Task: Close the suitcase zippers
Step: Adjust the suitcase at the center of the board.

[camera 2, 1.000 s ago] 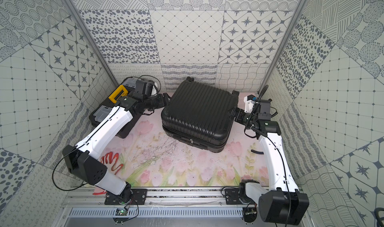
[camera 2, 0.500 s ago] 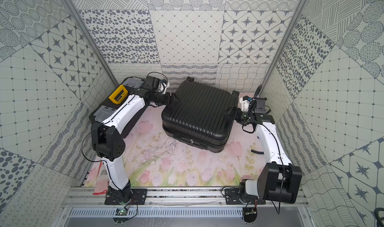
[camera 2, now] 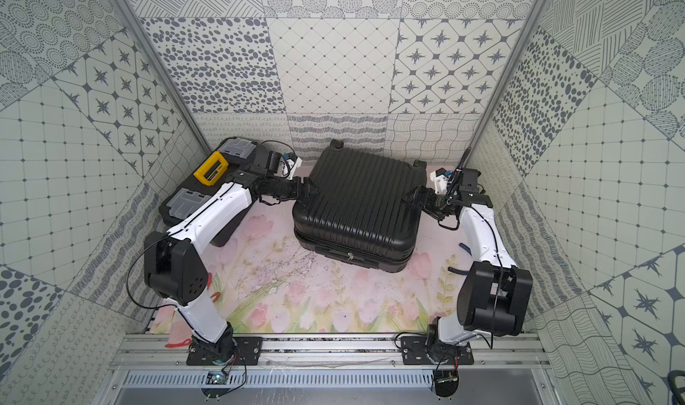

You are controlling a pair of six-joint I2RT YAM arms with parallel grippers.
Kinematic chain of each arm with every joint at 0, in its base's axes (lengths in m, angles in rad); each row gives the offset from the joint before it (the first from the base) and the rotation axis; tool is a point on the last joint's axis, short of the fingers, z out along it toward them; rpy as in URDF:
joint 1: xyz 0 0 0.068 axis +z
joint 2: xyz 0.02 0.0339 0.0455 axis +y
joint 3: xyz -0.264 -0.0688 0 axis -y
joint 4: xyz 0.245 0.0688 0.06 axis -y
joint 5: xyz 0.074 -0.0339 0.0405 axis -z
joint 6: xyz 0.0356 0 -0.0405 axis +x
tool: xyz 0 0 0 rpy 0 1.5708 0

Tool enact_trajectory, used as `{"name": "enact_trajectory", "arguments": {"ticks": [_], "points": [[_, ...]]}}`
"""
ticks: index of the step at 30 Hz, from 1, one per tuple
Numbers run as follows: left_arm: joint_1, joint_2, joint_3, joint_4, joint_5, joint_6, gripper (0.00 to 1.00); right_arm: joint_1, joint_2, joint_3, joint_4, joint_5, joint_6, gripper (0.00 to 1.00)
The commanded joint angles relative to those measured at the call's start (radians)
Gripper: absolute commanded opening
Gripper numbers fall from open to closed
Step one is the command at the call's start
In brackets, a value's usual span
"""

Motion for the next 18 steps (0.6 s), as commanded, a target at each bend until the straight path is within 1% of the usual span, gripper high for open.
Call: {"name": "enact_trajectory", "arguments": {"ticks": [1,5,7,11,13,17,18], "points": [[-0.117,-0.095,-0.138,-0.247,0.151,-0.043,0.86,0.047,0.083,0.06,-0.04,-0.091,-0.139,0.95],[-0.173,-0.192,-0.23,-0.19,0.146,-0.157,0.84,0.053,0.178,0.153,-0.091,-0.145,-0.207,0.93],[-0.21,-0.233,-0.253,-0.184,0.121,-0.199,0.84,0.075,0.228,0.214,-0.132,-0.169,-0.256,0.92],[-0.28,-0.317,-0.329,-0.098,0.101,-0.33,0.84,0.133,0.324,0.329,-0.232,-0.193,-0.355,0.92],[-0.305,-0.347,-0.341,-0.1,0.06,-0.365,0.84,0.146,0.36,0.363,-0.227,-0.156,-0.348,0.92],[-0.33,-0.394,-0.338,-0.12,0.013,-0.418,0.83,0.15,0.404,0.443,-0.144,-0.091,-0.28,0.92],[-0.335,-0.401,-0.331,-0.129,0.002,-0.424,0.83,0.151,0.407,0.471,-0.117,-0.059,-0.261,0.92]]}}
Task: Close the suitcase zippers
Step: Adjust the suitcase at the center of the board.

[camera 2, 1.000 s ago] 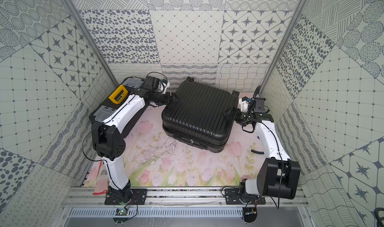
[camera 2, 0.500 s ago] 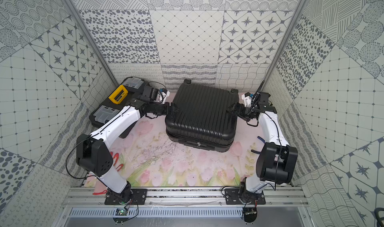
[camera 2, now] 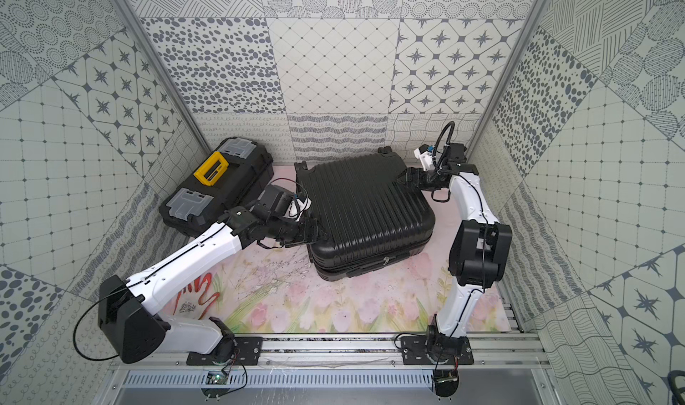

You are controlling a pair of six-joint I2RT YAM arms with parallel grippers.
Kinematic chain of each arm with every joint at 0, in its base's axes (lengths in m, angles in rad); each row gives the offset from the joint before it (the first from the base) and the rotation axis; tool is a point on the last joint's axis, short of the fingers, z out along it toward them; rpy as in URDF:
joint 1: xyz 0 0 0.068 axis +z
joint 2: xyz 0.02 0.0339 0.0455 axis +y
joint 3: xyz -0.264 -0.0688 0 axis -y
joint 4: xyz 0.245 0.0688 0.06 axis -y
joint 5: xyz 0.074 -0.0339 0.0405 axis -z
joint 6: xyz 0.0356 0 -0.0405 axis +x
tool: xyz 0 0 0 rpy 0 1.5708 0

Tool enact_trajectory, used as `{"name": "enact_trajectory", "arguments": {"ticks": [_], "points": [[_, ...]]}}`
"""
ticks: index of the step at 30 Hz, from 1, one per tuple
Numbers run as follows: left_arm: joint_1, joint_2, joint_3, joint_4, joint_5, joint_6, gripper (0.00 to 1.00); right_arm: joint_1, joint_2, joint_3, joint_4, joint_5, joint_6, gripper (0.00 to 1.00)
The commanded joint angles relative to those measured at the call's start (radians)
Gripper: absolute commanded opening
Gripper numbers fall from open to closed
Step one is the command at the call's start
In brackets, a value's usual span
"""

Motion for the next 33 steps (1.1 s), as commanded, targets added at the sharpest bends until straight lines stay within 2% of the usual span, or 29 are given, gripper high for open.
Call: {"name": "enact_trajectory", "arguments": {"ticks": [1,4,8,11,16,20,26,33], "points": [[-0.052,-0.045,0.005,-0.049,0.048,-0.09,0.83,0.069,0.044,0.056,-0.014,0.023,0.031,0.92],[-0.049,-0.054,0.071,-0.164,-0.088,-0.078,0.82,0.066,0.04,0.131,0.028,0.118,0.073,0.93],[-0.001,-0.028,0.214,-0.363,-0.341,-0.064,0.83,0.062,-0.039,0.171,0.046,0.259,0.12,0.95],[0.074,0.01,0.303,-0.409,-0.416,-0.063,0.83,0.063,-0.149,0.13,0.05,0.302,0.156,0.98],[0.184,0.105,0.426,-0.342,-0.456,-0.044,0.84,0.084,-0.367,-0.072,0.093,0.284,0.255,0.98],[0.259,0.25,0.581,-0.305,-0.46,-0.068,0.84,0.152,-0.515,-0.222,0.067,0.293,0.334,0.98],[0.36,0.441,0.721,-0.182,-0.308,-0.149,0.84,0.28,-0.745,-0.441,0.015,0.372,0.451,0.98],[0.399,0.676,0.984,-0.285,-0.288,-0.122,0.84,0.344,-0.905,-0.615,-0.049,0.43,0.544,0.97]]}}
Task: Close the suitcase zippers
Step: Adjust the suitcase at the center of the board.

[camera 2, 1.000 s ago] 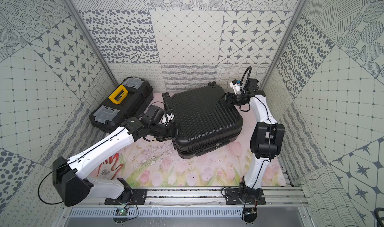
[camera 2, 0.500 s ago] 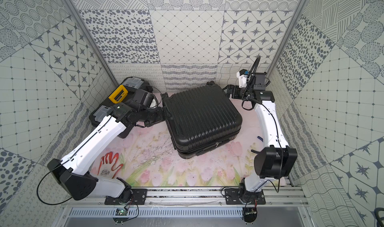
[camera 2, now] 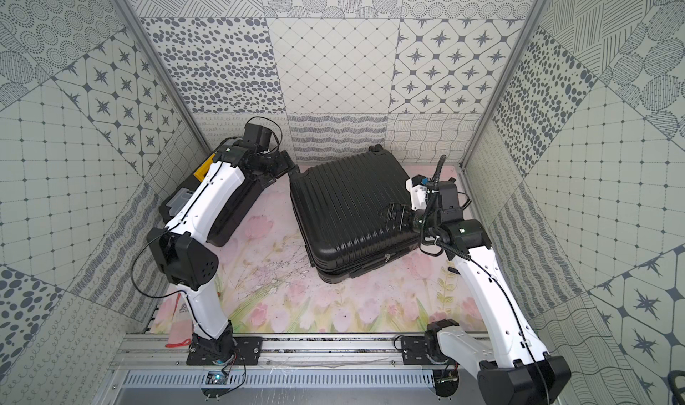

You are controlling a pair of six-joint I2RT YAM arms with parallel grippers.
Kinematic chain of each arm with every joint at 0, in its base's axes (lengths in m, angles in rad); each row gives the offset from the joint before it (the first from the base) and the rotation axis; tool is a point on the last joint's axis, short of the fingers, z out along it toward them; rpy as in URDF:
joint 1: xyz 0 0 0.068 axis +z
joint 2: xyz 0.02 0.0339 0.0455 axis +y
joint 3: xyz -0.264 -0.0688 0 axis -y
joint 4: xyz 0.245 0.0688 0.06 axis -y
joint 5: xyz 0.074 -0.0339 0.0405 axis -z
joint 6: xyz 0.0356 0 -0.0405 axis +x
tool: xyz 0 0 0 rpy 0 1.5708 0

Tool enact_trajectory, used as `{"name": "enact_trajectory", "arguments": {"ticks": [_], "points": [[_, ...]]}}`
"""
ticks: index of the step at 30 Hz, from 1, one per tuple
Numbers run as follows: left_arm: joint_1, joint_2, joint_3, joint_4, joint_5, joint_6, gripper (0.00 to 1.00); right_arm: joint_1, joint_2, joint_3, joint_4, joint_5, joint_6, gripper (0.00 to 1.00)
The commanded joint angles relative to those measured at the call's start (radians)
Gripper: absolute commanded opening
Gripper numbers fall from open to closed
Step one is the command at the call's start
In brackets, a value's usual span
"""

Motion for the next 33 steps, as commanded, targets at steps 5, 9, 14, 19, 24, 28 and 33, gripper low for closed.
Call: {"name": "enact_trajectory", "arguments": {"ticks": [5,9,14,19,24,28,33], "points": [[0.043,0.217,0.222,-0.042,0.086,-0.011,0.82,0.056,-0.09,-0.127,-0.013,0.082,0.11,0.97],[0.042,0.291,0.297,-0.075,0.105,0.011,0.8,0.062,-0.085,-0.138,-0.033,0.099,0.11,0.97],[0.046,0.362,0.364,-0.097,0.103,0.041,0.73,0.062,-0.114,-0.171,-0.079,0.114,0.122,0.97],[0.046,0.392,0.387,-0.108,0.142,0.038,0.62,0.061,-0.184,-0.224,-0.117,0.133,0.154,0.98],[0.046,0.361,0.33,-0.085,0.18,0.03,0.43,0.062,-0.199,-0.275,-0.069,0.129,0.175,0.98],[0.047,0.29,0.221,-0.059,0.195,0.018,0.22,0.062,-0.177,-0.289,0.073,0.057,0.205,0.98],[0.045,0.154,0.027,0.007,0.216,-0.037,0.13,0.059,-0.18,-0.292,0.254,-0.021,0.237,0.98]]}}
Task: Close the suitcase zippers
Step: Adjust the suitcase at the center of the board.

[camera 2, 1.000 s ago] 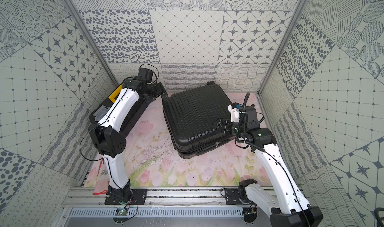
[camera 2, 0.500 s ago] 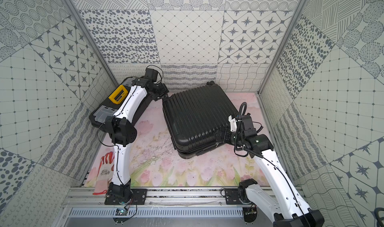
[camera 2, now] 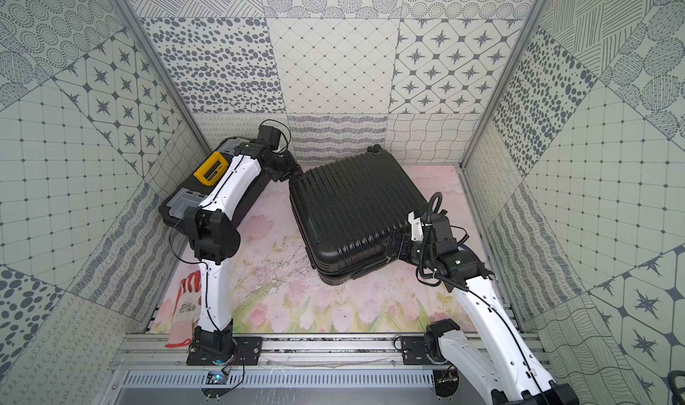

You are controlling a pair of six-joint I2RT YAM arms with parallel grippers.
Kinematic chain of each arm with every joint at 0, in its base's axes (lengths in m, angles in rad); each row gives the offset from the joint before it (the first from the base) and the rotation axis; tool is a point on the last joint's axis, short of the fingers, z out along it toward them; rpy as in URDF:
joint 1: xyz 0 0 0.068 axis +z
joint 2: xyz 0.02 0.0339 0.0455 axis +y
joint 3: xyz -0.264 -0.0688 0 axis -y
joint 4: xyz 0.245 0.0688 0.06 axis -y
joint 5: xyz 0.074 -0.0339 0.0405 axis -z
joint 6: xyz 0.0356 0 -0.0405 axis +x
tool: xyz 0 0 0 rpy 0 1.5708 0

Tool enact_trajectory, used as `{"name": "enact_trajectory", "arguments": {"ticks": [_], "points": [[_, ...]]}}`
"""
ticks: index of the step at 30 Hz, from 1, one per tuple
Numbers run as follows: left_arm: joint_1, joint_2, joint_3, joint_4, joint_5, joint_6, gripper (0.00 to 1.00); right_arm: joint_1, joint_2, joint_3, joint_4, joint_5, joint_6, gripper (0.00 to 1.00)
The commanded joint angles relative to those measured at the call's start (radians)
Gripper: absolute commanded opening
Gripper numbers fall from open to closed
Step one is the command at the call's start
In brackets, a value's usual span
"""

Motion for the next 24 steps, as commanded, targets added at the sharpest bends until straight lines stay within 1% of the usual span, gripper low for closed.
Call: {"name": "enact_trajectory", "arguments": {"ticks": [1,5,8,10,12,15,17,20,22,24], "points": [[0.001,-0.139,-0.181,0.004,0.065,-0.057,0.13,0.002,-0.004,-0.004,0.211,-0.075,0.057,0.98],[-0.008,-0.297,-0.421,0.116,0.085,-0.172,0.13,-0.013,0.014,-0.038,0.299,-0.107,0.112,0.98],[-0.036,-0.414,-0.576,0.166,0.075,-0.238,0.14,-0.048,0.062,-0.03,0.26,-0.115,0.071,0.98],[-0.062,-0.498,-0.679,0.187,0.065,-0.291,0.14,-0.095,0.095,-0.014,0.21,-0.128,0.031,0.98],[-0.092,-0.579,-0.777,0.219,0.058,-0.342,0.15,-0.149,0.117,-0.003,0.209,-0.152,-0.006,0.97],[-0.157,-0.689,-0.918,0.266,0.035,-0.447,0.15,-0.225,0.171,0.016,0.274,-0.25,-0.036,0.96],[-0.228,-0.75,-1.0,0.299,-0.004,-0.542,0.15,-0.264,0.257,0.063,0.27,-0.335,-0.088,0.94],[-0.338,-0.803,-1.05,0.294,-0.082,-0.669,0.18,-0.301,0.367,0.138,0.235,-0.402,-0.185,0.93],[-0.4,-0.829,-1.067,0.268,-0.15,-0.749,0.19,-0.32,0.428,0.187,0.22,-0.419,-0.242,0.92],[-0.438,-0.845,-1.089,0.258,-0.203,-0.806,0.2,-0.328,0.484,0.244,0.177,-0.421,-0.298,0.92]]}}
